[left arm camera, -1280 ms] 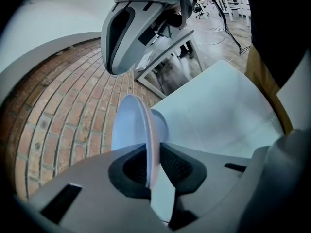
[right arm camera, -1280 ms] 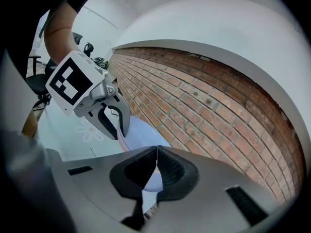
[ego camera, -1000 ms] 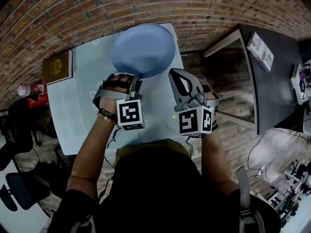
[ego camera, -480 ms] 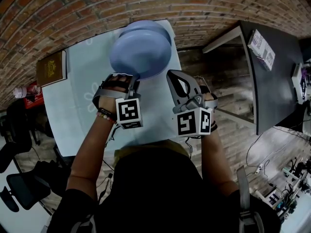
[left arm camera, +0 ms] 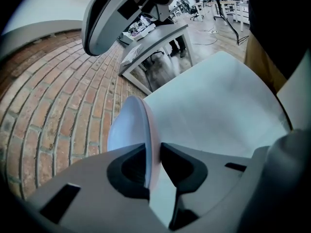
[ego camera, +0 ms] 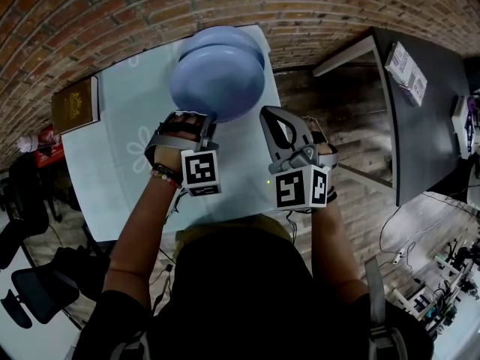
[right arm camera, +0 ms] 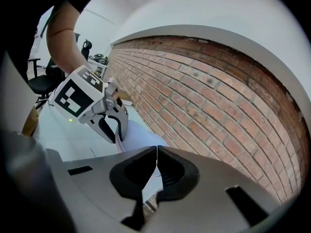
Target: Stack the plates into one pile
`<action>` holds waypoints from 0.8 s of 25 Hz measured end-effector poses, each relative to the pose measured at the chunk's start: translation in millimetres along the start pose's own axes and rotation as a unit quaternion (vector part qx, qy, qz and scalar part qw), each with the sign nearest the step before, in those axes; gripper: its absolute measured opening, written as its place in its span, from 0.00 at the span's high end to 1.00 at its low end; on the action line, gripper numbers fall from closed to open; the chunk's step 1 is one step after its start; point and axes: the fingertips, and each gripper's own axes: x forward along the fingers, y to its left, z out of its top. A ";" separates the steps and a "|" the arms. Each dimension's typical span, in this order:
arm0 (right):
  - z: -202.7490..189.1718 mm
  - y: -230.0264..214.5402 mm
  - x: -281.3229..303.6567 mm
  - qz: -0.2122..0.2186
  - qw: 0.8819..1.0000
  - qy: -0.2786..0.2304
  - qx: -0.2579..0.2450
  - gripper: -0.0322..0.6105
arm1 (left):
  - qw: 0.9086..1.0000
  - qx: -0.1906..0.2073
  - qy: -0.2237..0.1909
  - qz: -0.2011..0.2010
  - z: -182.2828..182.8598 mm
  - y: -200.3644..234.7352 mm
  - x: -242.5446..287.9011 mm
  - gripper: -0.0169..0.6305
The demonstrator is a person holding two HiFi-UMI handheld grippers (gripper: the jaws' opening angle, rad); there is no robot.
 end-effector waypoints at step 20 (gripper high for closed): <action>4.3 -0.4 4.6 0.000 1.000 0.000 -0.002 0.89 | 1.000 0.007 0.011 -0.008 -9.8 1.3 0.8 0.81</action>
